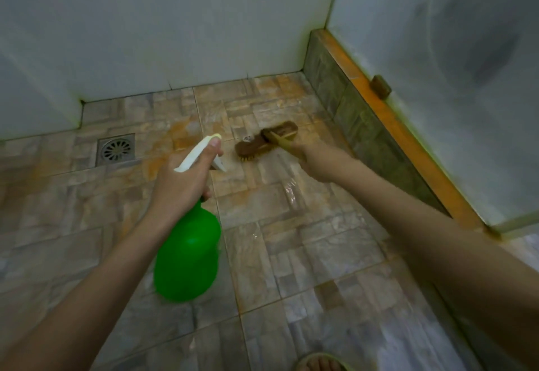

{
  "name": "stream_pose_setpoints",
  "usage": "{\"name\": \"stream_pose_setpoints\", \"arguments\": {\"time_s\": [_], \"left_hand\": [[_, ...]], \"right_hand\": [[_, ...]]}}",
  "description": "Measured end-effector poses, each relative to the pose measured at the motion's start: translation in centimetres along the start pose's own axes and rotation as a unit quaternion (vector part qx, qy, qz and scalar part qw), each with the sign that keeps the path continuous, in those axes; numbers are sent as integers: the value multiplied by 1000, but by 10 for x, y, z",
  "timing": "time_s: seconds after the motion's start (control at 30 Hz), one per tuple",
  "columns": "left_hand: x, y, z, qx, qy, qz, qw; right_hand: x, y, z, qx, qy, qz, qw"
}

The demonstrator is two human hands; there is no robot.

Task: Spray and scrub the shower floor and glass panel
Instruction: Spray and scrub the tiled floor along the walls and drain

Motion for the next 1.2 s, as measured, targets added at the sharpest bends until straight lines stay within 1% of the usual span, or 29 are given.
{"name": "stream_pose_setpoints", "arguments": {"time_s": [0.03,0.07,0.17,0.2,0.23,0.33,0.4,0.47,0.53,0.63,0.67,0.7,0.77,0.87,0.93,1.0,1.07,1.13,1.2], "left_hand": [[-4,1,1,-2,3,-9,1000],[-8,2,3,-5,5,-15,1000],[-22,3,10,-3,0,-31,1000],[-27,3,13,-4,7,-40,999],[-32,3,16,-6,12,-48,999],[-47,4,23,-14,6,-63,998],[-54,6,27,-15,7,-73,997],[-61,8,29,-18,11,-91,996],[-68,10,31,-24,16,-107,994],[-78,12,34,-30,25,-117,992],[-80,14,36,-33,28,-122,992],[-83,16,38,-38,35,-131,990],[-91,19,43,-51,38,-149,987],[-100,22,49,-61,40,-155,985],[-105,23,52,-65,47,-162,983],[-108,23,54,-66,40,-165,983],[-110,22,57,-60,41,-166,983],[-115,21,60,-57,43,-170,983],[-121,18,65,-60,44,-178,981]], "right_hand": [[-11,-4,3,1,-1,2,1000],[-19,-2,7,18,13,23,999],[-22,23,34,52,96,94,990],[-21,27,43,43,118,110,986],[-23,24,46,32,125,108,986],[-41,-5,47,3,59,44,997],[-49,-13,50,4,31,32,999],[-46,-9,65,9,59,49,997],[-30,-7,86,8,85,49,995],[-20,-36,102,-34,49,-15,998],[-25,-47,104,-44,40,-21,998],[-34,-54,106,-47,28,-13,998],[-57,-52,109,-17,44,23,999],[-68,-39,117,1,108,53,993],[-66,-52,127,-12,102,32,994],[-68,-85,133,-21,60,-11,998],[-77,-103,140,-31,29,-32,999],[-83,-105,152,-30,16,-18,999],[-81,-93,169,-16,59,-4,998]]}}
Point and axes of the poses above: each hand's wrist, its own y-axis away from the middle knuckle, its own x-axis out of the palm, z = x × y, the point moved 5 cm from there along -y, towards the middle knuckle, and after that the axes turned 13 degrees about z, right-handed, at the moved point
